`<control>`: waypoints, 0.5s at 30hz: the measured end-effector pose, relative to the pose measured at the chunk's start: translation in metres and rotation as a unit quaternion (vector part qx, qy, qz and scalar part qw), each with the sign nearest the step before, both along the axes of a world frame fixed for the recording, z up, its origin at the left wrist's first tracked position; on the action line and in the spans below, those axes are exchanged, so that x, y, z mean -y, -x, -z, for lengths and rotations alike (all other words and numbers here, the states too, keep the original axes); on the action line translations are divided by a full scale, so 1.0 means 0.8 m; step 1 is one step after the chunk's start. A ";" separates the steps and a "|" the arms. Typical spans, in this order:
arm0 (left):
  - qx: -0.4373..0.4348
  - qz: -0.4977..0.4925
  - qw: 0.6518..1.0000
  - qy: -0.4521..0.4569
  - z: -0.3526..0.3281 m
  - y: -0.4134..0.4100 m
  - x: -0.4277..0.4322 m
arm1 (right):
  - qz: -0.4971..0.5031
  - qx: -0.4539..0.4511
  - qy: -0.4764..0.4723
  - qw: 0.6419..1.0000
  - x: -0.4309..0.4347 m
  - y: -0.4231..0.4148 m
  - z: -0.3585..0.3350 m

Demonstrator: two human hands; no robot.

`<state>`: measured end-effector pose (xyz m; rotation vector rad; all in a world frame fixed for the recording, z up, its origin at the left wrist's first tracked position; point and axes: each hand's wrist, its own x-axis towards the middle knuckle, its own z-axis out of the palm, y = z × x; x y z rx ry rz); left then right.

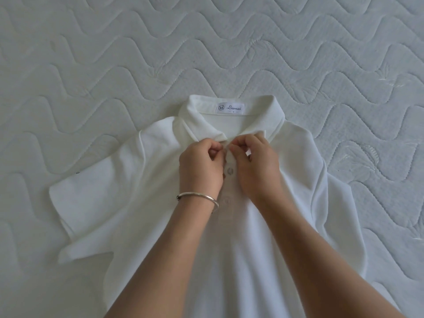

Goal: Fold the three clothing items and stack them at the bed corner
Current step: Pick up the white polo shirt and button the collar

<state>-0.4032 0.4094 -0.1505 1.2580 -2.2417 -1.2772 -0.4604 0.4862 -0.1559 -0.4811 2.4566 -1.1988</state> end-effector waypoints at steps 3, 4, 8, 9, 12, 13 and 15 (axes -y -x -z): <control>0.020 0.014 0.998 0.057 0.003 0.002 -0.001 | 0.055 -0.034 -0.014 0.998 0.007 -0.010 -0.001; 0.022 0.017 0.998 0.065 0.004 0.003 -0.001 | 0.058 -0.060 -0.027 0.996 0.009 -0.014 -0.002; 0.017 0.016 0.997 0.070 0.005 0.003 -0.005 | -0.026 -0.127 -0.140 0.982 0.006 -0.014 -0.017; 0.019 0.017 0.997 0.070 0.005 0.003 -0.005 | -0.051 -0.130 -0.176 0.974 0.006 -0.010 -0.023; 0.023 0.023 0.998 0.051 0.002 0.000 -0.007 | -0.113 -0.143 -0.262 0.948 0.015 0.007 -0.041; 0.022 0.023 0.999 0.039 0.001 -0.001 -0.008 | -0.136 -0.143 -0.285 0.938 0.020 0.011 -0.048; 0.016 0.021 0.999 0.023 0.000 -0.003 -0.010 | -0.173 -0.141 -0.320 0.921 0.029 0.017 -0.057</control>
